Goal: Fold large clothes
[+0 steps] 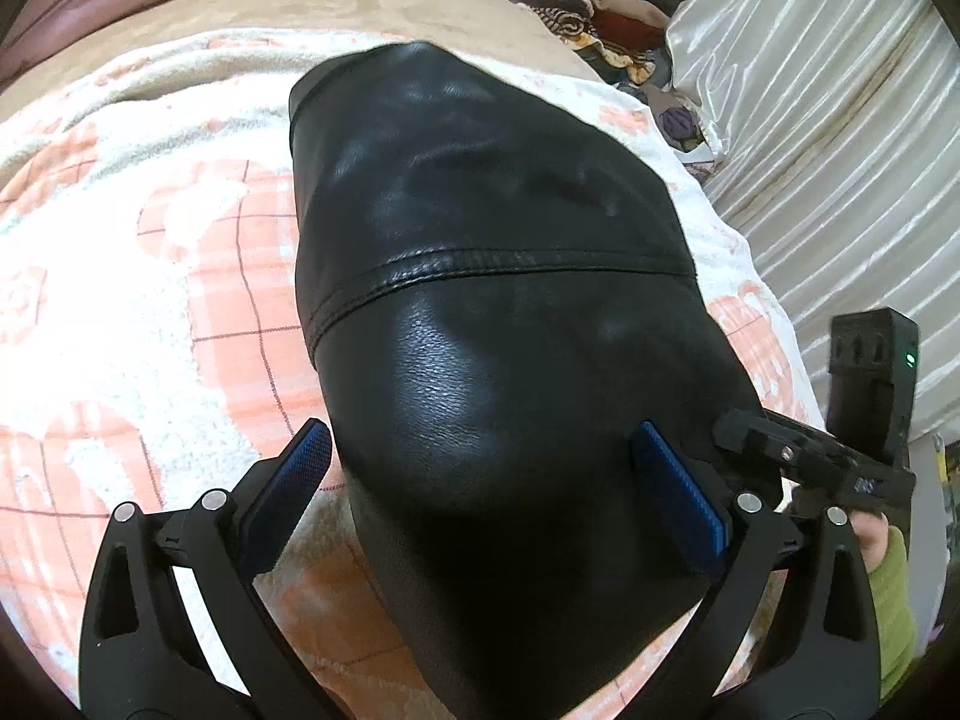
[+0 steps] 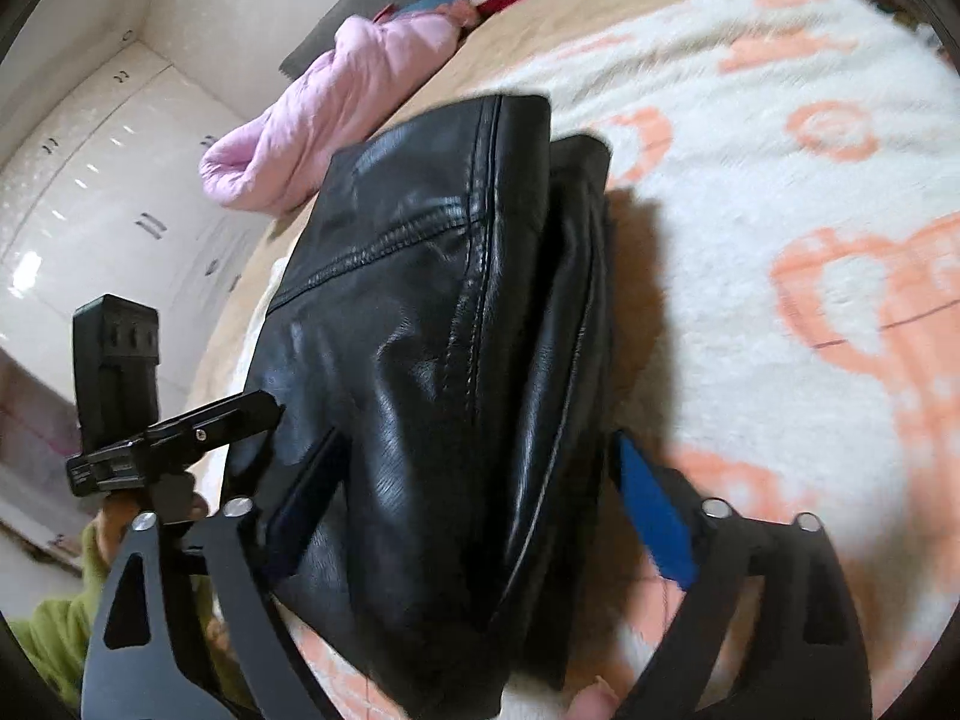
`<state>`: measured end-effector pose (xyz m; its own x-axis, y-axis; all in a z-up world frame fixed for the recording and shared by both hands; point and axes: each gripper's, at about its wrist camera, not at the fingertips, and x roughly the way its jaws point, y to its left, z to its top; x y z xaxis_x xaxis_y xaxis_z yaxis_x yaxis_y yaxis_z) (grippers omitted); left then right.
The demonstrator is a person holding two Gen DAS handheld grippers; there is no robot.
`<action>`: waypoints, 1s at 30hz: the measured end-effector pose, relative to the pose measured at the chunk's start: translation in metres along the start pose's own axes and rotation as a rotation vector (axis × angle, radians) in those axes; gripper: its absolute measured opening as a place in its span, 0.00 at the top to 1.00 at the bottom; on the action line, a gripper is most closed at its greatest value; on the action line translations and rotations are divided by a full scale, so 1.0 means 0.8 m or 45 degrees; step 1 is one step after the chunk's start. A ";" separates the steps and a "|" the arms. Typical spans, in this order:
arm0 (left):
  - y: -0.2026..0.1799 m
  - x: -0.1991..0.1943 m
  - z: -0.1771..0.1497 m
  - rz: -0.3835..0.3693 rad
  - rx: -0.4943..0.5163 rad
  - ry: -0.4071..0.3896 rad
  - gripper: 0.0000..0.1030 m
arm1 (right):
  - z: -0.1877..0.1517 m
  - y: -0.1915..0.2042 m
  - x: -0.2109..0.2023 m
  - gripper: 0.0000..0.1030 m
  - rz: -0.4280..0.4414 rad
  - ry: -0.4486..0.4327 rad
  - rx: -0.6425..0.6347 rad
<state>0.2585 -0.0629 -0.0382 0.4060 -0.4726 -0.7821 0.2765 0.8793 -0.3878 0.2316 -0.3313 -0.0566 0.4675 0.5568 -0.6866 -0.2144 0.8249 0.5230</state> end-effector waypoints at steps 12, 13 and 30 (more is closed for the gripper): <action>-0.015 -0.034 -0.012 0.029 0.015 -0.047 0.09 | -0.023 0.044 -0.028 0.04 -0.204 -0.100 -0.059; -0.016 -0.037 -0.013 0.033 0.015 -0.053 0.09 | -0.024 0.044 -0.031 0.04 -0.212 -0.105 -0.060; -0.038 -0.090 -0.042 0.100 0.062 -0.142 0.09 | -0.064 0.109 -0.101 0.04 -0.388 -0.331 -0.256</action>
<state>0.1914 -0.0534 0.0131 0.5215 -0.4087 -0.7490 0.2807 0.9111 -0.3017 0.1313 -0.2997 0.0188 0.7298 0.2640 -0.6307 -0.1841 0.9643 0.1905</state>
